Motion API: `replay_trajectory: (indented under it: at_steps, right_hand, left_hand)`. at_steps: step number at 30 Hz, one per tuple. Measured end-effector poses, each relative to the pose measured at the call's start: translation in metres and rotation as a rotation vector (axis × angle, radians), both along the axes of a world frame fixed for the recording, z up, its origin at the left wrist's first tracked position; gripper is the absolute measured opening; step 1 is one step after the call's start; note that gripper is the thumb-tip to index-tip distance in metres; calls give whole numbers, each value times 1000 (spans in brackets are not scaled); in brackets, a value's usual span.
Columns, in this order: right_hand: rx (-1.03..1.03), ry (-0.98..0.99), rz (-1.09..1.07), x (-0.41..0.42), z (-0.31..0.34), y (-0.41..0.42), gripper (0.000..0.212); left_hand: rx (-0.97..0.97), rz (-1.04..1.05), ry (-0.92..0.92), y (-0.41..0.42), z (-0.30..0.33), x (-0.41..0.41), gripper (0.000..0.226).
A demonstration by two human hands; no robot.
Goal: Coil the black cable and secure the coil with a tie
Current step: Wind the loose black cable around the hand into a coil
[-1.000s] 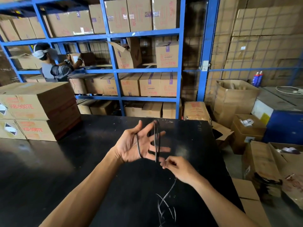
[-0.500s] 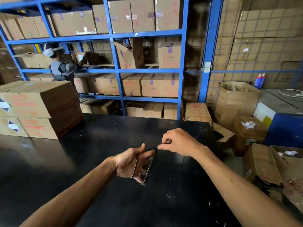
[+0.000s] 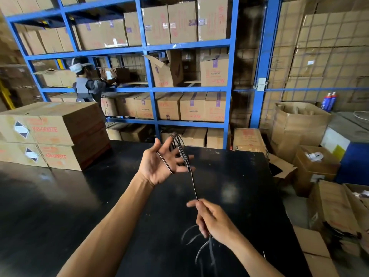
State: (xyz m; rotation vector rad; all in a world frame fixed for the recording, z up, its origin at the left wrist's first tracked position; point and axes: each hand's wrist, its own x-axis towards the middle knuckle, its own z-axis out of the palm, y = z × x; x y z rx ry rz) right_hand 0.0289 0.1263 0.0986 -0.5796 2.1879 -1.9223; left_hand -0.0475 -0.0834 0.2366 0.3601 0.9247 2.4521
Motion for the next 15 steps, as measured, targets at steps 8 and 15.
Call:
replay_trajectory:
  at_steps: [8, 15]
  right_hand:
    - [189, -109, -186, -28, -6, 20, 42]
    - [1077, 685, -197, -65, 68, 57, 17]
  left_hand:
    - [-97, -466, 130, 19, 13, 26, 65]
    - [-667, -839, 63, 32, -31, 49, 72]
